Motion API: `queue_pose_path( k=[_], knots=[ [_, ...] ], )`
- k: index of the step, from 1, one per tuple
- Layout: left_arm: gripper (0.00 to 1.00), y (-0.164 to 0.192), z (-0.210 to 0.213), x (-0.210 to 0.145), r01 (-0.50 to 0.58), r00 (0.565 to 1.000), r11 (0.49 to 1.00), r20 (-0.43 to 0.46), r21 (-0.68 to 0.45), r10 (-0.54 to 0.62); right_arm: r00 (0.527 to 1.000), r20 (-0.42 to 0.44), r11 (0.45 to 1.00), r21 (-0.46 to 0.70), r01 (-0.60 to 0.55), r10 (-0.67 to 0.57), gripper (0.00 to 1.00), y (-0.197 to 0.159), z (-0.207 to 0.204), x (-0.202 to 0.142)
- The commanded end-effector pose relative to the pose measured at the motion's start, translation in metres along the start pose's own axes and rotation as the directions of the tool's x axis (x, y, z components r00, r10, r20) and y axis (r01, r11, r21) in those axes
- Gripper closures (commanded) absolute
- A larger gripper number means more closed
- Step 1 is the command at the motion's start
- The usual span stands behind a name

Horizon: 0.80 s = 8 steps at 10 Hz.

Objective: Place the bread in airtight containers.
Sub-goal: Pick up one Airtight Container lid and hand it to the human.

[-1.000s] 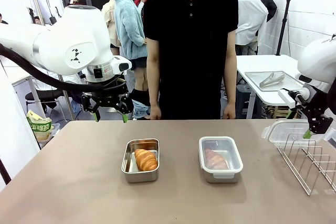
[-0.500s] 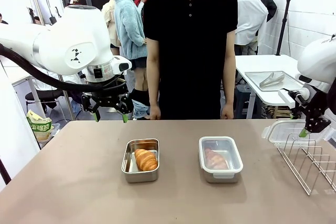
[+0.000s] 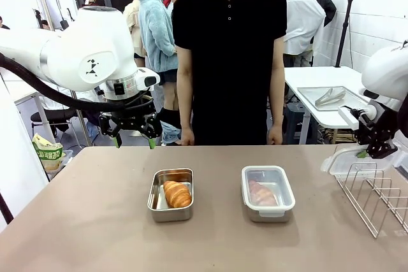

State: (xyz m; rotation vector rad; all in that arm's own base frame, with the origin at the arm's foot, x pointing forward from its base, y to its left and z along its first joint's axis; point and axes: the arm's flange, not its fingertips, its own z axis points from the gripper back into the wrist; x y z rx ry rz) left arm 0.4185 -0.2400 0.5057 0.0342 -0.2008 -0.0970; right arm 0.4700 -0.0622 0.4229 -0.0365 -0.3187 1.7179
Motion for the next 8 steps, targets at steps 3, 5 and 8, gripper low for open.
queue_pose_path(
  k=[3, 5, 8],
  knots=[
    [0.00, 0.002, 0.002, 0.001, 0.003, 1.000, 1.000, -0.002, 0.005, -0.003, 1.000, 0.025, 1.000, 0.022, 0.009, -0.009, 1.00, 0.000, -0.001, -0.001],
    [0.00, 0.002, 0.002, 0.001, 0.003, 1.000, 1.000, -0.002, 0.005, -0.003, 0.998, 0.045, 0.999, 0.020, 0.032, -0.033, 1.00, 0.001, 0.008, 0.001],
    [0.00, 0.002, 0.002, 0.001, 0.003, 1.000, 1.000, -0.002, 0.005, -0.003, 0.998, 0.062, 0.999, -0.018, 0.032, -0.031, 1.00, 0.005, 0.033, 0.006]
  ],
)
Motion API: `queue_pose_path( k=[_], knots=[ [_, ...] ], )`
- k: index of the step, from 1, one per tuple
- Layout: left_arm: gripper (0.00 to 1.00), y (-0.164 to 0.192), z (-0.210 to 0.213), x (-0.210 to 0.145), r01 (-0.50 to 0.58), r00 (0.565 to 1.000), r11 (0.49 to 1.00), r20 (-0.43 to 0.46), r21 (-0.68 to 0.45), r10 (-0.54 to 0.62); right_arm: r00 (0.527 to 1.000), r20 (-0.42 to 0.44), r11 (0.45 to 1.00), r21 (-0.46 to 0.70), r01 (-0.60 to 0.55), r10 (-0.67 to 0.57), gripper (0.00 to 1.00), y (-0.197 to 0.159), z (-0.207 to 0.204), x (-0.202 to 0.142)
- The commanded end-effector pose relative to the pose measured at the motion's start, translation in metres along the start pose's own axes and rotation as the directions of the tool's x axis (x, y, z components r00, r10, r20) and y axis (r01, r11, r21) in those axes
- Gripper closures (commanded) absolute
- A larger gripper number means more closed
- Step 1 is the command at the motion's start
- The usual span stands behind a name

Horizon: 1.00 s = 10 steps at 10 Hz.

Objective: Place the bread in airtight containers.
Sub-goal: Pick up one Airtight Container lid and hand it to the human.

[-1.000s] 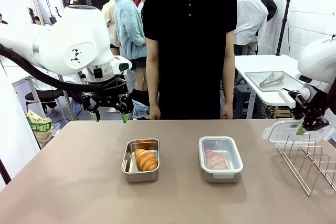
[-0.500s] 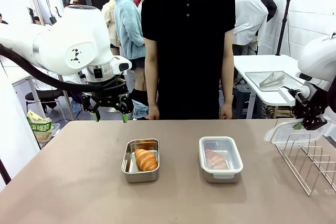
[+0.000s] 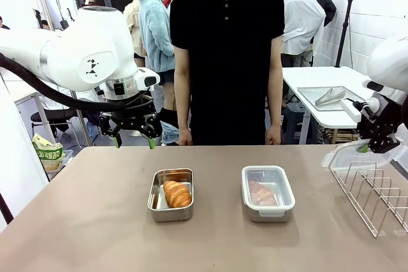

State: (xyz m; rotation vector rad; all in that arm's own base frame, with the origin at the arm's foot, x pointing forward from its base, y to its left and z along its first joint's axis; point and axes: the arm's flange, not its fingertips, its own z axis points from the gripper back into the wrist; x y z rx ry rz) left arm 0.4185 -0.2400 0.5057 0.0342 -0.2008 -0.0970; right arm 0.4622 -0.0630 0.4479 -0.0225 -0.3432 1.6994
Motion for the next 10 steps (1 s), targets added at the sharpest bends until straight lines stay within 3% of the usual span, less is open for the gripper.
queue_pose_path(
  k=[1, 5, 9, 10],
  knots=[
    [0.00, 0.002, 0.002, 0.001, 0.003, 1.000, 1.000, -0.001, 0.005, -0.003, 0.999, 0.054, 1.000, -0.006, 0.006, -0.006, 1.00, 0.005, 0.015, 0.005],
    [0.00, 0.002, 0.002, 0.001, 0.003, 1.000, 1.000, -0.001, 0.005, -0.003, 0.996, 0.088, 0.999, -0.037, -0.016, 0.019, 1.00, 0.015, 0.044, 0.014],
    [0.00, 0.002, 0.002, 0.001, 0.003, 1.000, 1.000, -0.001, 0.005, -0.003, 0.999, 0.018, 0.992, -0.117, -0.040, 0.042, 1.00, 0.026, 0.076, 0.020],
    [0.00, 0.002, 0.002, 0.001, 0.003, 1.000, 1.000, -0.001, 0.005, -0.003, 0.997, 0.041, 0.989, -0.135, -0.058, 0.064, 1.00, 0.028, 0.082, 0.022]
  ],
)
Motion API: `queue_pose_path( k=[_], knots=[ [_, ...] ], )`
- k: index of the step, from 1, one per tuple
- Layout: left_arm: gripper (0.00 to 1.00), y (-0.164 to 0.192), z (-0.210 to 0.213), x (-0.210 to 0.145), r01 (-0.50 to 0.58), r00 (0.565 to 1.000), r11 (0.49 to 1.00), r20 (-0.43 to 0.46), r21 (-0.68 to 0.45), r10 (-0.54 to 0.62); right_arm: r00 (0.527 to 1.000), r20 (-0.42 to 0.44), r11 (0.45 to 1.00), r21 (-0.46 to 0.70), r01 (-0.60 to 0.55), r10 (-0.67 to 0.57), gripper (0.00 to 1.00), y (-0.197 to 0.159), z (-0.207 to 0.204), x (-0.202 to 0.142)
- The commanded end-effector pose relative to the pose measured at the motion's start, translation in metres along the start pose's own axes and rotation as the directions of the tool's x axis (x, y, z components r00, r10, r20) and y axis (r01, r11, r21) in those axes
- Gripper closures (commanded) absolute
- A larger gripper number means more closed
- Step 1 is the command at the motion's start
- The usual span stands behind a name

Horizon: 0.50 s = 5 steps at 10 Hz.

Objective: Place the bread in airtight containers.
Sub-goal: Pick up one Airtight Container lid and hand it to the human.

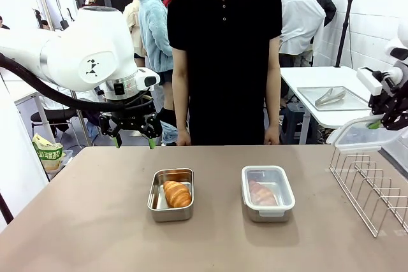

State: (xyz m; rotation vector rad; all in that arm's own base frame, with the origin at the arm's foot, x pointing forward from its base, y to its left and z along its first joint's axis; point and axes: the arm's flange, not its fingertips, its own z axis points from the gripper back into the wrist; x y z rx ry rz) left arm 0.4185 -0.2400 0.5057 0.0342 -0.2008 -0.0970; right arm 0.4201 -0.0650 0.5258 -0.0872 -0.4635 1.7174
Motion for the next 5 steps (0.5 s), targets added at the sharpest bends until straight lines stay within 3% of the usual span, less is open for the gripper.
queue_pose_path(
  k=[1, 5],
  knots=[
    [0.00, 0.002, 0.002, 0.001, 0.003, 1.000, 1.000, -0.001, 0.005, -0.003, 0.999, 0.035, 0.999, -0.031, -0.037, 0.038, 1.00, 0.006, 0.003, 0.005],
    [0.00, 0.002, 0.002, 0.001, 0.003, 1.000, 1.000, -0.001, 0.005, -0.003, 0.983, -0.018, 0.979, -0.087, -0.182, 0.181, 1.00, -0.006, 0.022, 0.037]
  ],
)
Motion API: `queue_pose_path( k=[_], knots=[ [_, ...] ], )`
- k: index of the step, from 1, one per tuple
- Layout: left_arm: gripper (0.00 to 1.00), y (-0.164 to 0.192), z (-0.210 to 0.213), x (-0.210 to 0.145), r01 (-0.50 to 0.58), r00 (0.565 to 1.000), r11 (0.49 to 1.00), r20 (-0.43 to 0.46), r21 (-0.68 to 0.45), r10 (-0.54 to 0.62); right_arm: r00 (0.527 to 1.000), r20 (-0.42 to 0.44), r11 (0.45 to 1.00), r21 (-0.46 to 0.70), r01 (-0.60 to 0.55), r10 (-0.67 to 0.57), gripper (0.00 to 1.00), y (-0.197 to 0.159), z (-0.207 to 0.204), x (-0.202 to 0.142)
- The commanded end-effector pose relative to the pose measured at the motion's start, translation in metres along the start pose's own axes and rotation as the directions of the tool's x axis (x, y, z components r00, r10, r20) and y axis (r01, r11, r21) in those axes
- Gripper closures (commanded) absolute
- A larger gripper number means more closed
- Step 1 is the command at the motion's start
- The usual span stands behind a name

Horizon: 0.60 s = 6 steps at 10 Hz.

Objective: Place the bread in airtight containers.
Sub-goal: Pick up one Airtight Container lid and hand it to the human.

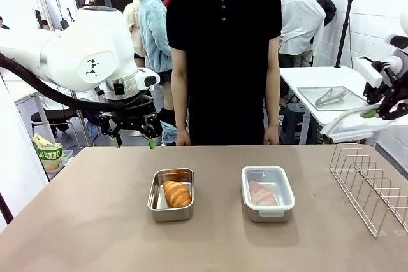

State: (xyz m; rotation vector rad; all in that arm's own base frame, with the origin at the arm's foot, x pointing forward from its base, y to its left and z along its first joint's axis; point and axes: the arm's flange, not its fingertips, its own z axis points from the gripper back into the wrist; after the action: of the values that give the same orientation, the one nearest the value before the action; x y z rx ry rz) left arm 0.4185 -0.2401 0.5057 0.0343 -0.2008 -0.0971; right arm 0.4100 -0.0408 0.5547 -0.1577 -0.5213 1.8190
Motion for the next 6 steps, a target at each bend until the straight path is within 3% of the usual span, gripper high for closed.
queue_pose_path(
  k=[1, 4, 6],
  knots=[
    [0.00, 0.002, 0.002, 0.001, 0.002, 1.000, 1.000, -0.002, 0.005, -0.002, 0.992, -0.013, 0.991, -0.044, -0.126, 0.126, 1.00, -0.013, 0.001, 0.017],
    [0.00, 0.002, 0.002, 0.001, 0.002, 1.000, 1.000, -0.002, 0.005, -0.002, 0.946, -0.038, 0.942, -0.090, -0.325, 0.322, 1.00, -0.055, 0.009, 0.056],
    [0.00, 0.002, 0.002, 0.001, 0.002, 1.000, 1.000, -0.002, 0.005, -0.002, 0.921, -0.059, 0.910, -0.139, -0.390, 0.386, 1.00, -0.080, 0.015, 0.077]
  ],
)
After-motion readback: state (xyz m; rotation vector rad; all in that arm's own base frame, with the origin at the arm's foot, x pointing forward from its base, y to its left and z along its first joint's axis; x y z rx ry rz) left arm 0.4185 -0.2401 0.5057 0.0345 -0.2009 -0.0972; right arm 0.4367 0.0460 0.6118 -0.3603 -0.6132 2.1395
